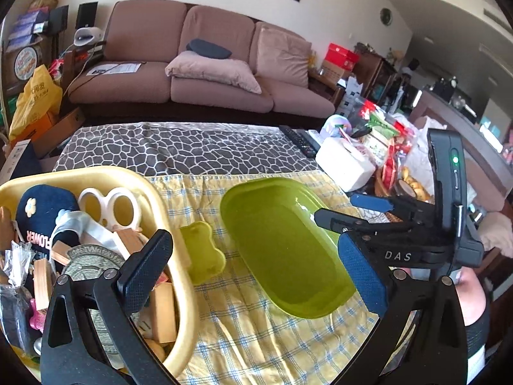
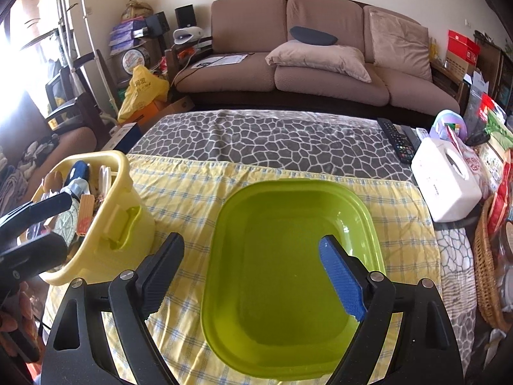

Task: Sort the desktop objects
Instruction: 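Move both open tools back over the empty lime-green tray, then close the right gripper on the rim of the lime-green tray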

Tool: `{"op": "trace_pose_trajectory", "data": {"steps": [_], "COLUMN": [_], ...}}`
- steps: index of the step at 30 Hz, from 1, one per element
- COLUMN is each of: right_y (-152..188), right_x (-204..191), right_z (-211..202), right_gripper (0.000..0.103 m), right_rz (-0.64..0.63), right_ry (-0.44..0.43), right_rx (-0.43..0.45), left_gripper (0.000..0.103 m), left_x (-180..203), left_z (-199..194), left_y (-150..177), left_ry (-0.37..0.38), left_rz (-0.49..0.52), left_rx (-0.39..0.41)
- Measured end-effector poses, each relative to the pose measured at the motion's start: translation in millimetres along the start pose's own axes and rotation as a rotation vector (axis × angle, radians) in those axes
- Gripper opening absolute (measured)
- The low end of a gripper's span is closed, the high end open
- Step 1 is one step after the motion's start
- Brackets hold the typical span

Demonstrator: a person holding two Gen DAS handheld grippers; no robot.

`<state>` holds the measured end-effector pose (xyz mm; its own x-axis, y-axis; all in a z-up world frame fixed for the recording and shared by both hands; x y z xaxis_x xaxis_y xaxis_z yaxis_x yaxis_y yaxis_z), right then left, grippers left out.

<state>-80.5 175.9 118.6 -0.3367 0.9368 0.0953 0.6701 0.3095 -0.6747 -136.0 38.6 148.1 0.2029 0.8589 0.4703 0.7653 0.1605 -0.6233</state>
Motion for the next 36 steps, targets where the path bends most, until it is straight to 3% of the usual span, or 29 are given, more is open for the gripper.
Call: {"op": "trace_pose_trajectory", "data": {"steps": [7, 13, 21, 26, 28, 32, 36], "right_y": [22.2, 54.6, 102.6, 124.0, 130.8, 132.5, 123.6], "right_x": [52.9, 102.0, 137.2, 146.1, 148.1, 147.2, 142.3], "right_z": [-8.7, -0.2, 30.9, 51.3, 57.4, 61.0, 53.8], "right_gripper": [0.088, 0.089, 0.088, 0.076, 0.058, 0.044, 0.023], "right_rz": [0.101, 0.186, 0.277, 0.321, 0.354, 0.401, 0.409], "right_ry": [0.047, 0.114, 0.087, 0.045, 0.007, -0.069, -0.119], "right_rx": [-0.014, -0.086, -0.191, -0.236, -0.244, -0.220, -0.178], "left_gripper": [0.103, 0.103, 0.103, 0.103, 0.103, 0.103, 0.103], "left_x": [47.3, 79.2, 91.9, 82.1, 75.0, 63.7, 53.8], "left_z": [17.7, 39.5, 74.5, 95.8, 104.9, 120.6, 132.5], "left_y": [24.5, 51.4, 84.3, 94.0, 97.2, 104.4, 112.3], "left_ry": [0.011, 0.025, 0.031, 0.027, 0.020, -0.013, -0.014], "left_rz": [0.115, 0.193, 0.214, 0.178, 0.155, 0.132, 0.103], "left_rx": [-0.041, -0.110, -0.232, -0.300, -0.328, -0.364, -0.404]}}
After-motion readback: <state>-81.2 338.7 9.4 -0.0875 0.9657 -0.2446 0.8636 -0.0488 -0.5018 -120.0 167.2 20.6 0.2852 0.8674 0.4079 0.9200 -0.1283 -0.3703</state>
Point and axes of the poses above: each gripper's, at about its wrist camera, not at the fingertips, and z roughly the way its jaws point, x to its right, y to its underside, the point moved 4 cm from there along z, roughly the way its jaws point, and after that the axes turned 15 degrees about -z, right-handed, at the moved point
